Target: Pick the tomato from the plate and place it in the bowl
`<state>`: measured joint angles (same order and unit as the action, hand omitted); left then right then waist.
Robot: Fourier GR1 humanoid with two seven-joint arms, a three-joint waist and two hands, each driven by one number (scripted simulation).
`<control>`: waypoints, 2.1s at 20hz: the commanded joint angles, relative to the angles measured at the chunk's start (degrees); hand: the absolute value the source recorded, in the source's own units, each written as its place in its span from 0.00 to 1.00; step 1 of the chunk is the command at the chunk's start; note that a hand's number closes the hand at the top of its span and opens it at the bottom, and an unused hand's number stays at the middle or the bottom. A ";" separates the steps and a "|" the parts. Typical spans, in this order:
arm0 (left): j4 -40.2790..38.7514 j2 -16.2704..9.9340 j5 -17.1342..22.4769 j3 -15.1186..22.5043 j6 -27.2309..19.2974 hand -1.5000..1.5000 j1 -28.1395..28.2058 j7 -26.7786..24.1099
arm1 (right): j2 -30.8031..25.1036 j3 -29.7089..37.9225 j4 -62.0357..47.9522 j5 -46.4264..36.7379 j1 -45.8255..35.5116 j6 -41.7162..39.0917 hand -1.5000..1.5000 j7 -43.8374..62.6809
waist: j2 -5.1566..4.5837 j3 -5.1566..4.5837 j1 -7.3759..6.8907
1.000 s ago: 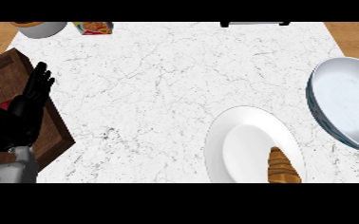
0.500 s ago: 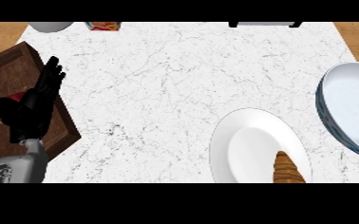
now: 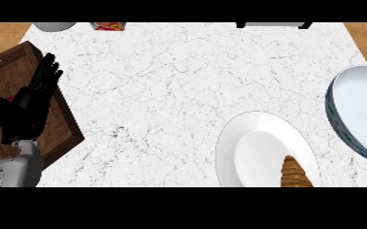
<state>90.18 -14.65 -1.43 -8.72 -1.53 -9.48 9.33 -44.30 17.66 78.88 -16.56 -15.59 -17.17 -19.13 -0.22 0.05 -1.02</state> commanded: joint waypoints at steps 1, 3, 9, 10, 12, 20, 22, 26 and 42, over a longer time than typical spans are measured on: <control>0.65 0.53 0.63 0.44 0.68 0.50 0.40 -0.53 | -5.73 -5.57 -5.16 -12.61 1.86 2.03 1.00 0.57 | -0.59 -0.03 -1.26; -1.18 1.32 -0.99 0.89 -0.34 0.50 1.23 -2.79 | -2.17 -8.05 -12.28 -13.53 -0.79 2.50 1.00 2.43 | -0.59 -0.02 -1.25; -1.08 1.05 -1.86 0.88 -0.98 0.50 -1.15 -0.58 | -2.25 -10.40 -32.45 -13.75 -14.26 -3.81 0.00 -8.31 | -0.37 0.04 -0.98; -1.95 1.51 -0.27 0.42 0.07 0.50 -0.84 -1.82 | -2.27 -9.52 -35.08 -13.12 -13.82 -3.72 0.00 -12.67 | -0.34 0.04 -0.70; -2.46 1.23 -1.79 0.45 -0.20 0.50 2.18 -5.57 | -2.93 -4.58 -37.46 -7.34 -13.46 -6.92 0.00 -16.02 | -0.45 0.07 -0.74; -2.09 1.30 -1.18 0.20 -0.62 0.50 -0.09 -1.74 | -2.43 11.91 -49.00 12.69 -19.80 -21.67 0.00 -10.45 | -0.18 0.09 0.50; -0.54 1.70 -0.99 0.78 0.01 0.50 2.37 -2.50 | -6.69 14.39 -53.65 14.87 -20.50 -25.38 0.00 -8.53 | -0.24 0.13 -0.35; -1.23 0.78 -0.63 -0.27 -0.42 0.50 -2.14 0.07 | -13.08 14.30 -59.76 14.42 -19.52 -31.08 0.00 -9.46 | -0.69 0.26 -0.41; -2.21 1.68 -0.09 -0.41 0.39 0.50 1.70 -3.44 | -20.01 19.18 -61.97 23.65 -15.03 -45.41 0.00 -4.43 | -0.71 0.70 0.01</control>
